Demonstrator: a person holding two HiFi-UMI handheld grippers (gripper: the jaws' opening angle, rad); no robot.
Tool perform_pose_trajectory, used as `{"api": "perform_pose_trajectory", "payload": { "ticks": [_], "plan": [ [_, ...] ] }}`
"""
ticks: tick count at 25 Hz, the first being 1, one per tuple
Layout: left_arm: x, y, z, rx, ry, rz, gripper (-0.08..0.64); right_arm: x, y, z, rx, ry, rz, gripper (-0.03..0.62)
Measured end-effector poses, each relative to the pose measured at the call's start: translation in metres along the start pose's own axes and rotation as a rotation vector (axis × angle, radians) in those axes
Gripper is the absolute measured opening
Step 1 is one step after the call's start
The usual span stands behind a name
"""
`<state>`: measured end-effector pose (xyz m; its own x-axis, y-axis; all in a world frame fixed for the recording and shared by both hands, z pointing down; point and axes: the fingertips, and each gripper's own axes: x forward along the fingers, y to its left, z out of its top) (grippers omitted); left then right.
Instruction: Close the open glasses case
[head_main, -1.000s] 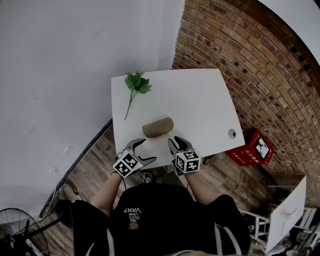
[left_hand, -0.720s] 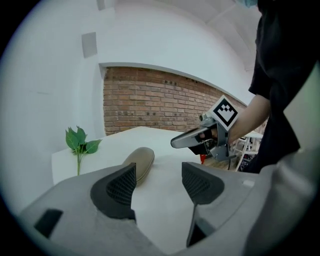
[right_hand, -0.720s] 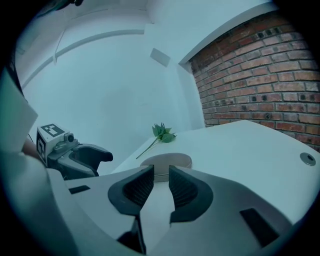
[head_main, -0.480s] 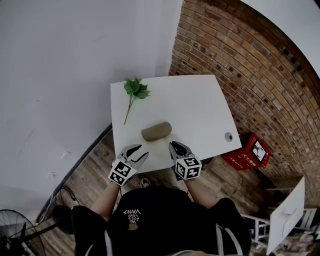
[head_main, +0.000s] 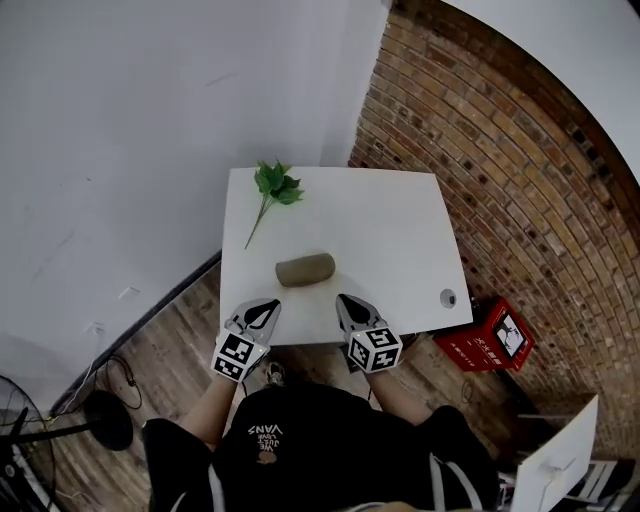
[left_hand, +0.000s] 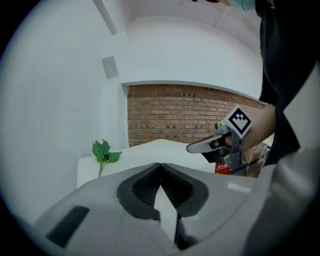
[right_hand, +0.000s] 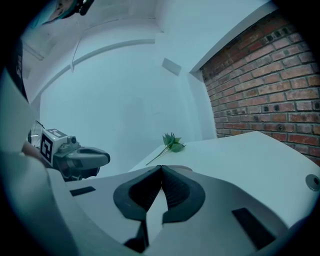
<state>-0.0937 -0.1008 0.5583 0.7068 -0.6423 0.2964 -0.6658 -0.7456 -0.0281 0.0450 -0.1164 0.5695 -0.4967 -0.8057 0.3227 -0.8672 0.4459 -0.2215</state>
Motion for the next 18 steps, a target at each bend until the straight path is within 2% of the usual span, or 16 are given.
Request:
{"api": "perform_pose_trajectory", "payload": {
  "ticks": [9, 18],
  "plan": [
    [-0.009, -0.049, -0.003, -0.038, 0.001, 0.101, 0.011, -0.035, 0.001, -0.001, -0.033, -0.003, 0.126, 0.000],
    [-0.021, -0.090, -0.009, -0.067, 0.004, 0.175, 0.011, -0.067, -0.003, -0.019, -0.042, 0.020, 0.182, -0.001]
  ]
}}
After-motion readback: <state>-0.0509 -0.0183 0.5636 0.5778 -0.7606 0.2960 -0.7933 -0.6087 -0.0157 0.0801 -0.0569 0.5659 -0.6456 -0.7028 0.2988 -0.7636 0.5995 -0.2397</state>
